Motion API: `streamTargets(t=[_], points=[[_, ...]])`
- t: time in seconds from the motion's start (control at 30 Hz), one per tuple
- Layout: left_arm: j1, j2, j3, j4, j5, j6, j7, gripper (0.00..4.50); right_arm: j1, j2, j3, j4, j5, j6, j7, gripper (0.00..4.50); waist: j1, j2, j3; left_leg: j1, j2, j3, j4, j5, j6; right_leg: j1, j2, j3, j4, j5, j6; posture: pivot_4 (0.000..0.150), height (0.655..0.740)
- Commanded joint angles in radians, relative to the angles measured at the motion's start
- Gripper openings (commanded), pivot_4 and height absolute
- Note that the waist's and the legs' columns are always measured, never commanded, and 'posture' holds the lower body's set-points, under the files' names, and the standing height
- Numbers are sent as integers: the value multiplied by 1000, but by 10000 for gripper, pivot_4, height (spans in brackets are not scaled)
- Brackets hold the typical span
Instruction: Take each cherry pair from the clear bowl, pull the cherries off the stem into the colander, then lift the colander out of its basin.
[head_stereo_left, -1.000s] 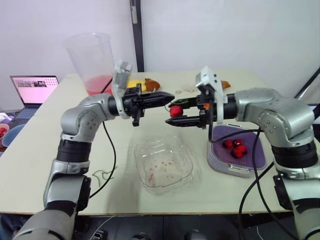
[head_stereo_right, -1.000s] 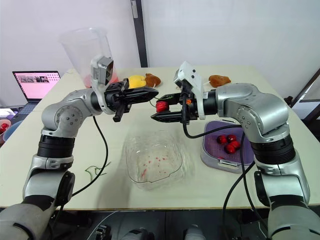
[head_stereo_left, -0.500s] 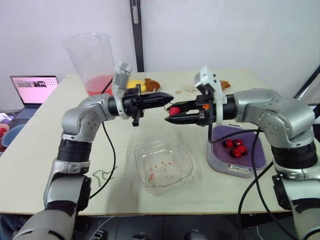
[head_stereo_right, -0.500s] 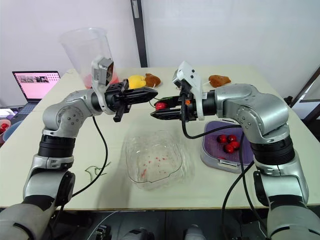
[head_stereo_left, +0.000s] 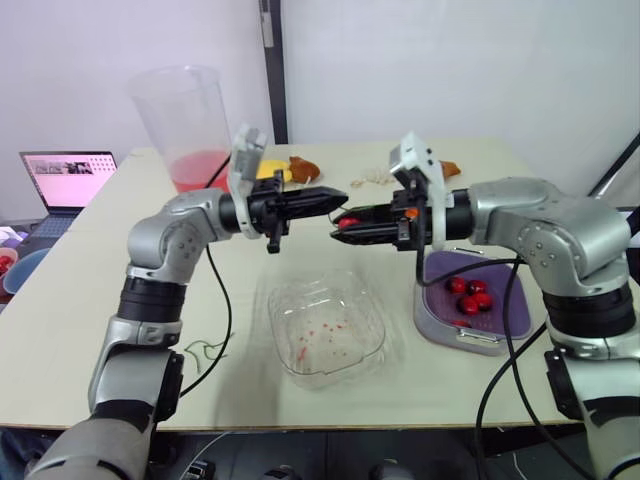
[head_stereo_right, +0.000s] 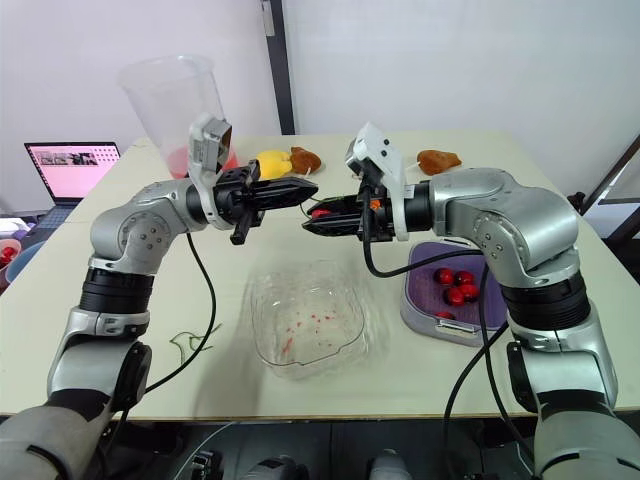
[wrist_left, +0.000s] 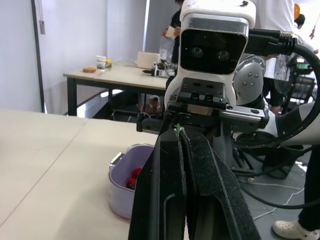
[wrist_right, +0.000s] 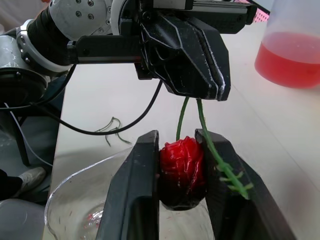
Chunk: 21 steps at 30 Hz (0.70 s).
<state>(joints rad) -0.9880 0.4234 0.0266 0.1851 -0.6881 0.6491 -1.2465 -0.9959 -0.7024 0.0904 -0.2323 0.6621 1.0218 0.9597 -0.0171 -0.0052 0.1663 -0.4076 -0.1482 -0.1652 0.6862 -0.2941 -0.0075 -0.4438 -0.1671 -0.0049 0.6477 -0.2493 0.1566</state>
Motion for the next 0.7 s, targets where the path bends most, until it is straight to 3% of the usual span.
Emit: streamTargets(t=[0.03, 0.4, 0.7], points=[[-21, 8, 16, -29, -12, -6, -4, 0, -5, -7, -27, -29, 2, -19, -5, 13648, 0, 0, 0, 0, 0, 0, 0, 0, 0, 0, 0, 0, 0, 0, 0, 1500, 7400], [-29, 17, 21, -18, -6, -14, -5, 0, 33, -33, -26, -37, -9, -27, 1, 13648, 1, 0, 0, 0, 0, 0, 0, 0, 0, 0, 0, 0, 0, 0, 0, 1500, 7400], [-29, 33, 21, -8, -1, -19, -11, 0, 148, -104, -167, -84, 88, 32, -10, 13648, 2, 0, 0, 0, 0, 0, 0, 0, 0, 0, 0, 0, 0, 0, 0, 1500, 7400]])
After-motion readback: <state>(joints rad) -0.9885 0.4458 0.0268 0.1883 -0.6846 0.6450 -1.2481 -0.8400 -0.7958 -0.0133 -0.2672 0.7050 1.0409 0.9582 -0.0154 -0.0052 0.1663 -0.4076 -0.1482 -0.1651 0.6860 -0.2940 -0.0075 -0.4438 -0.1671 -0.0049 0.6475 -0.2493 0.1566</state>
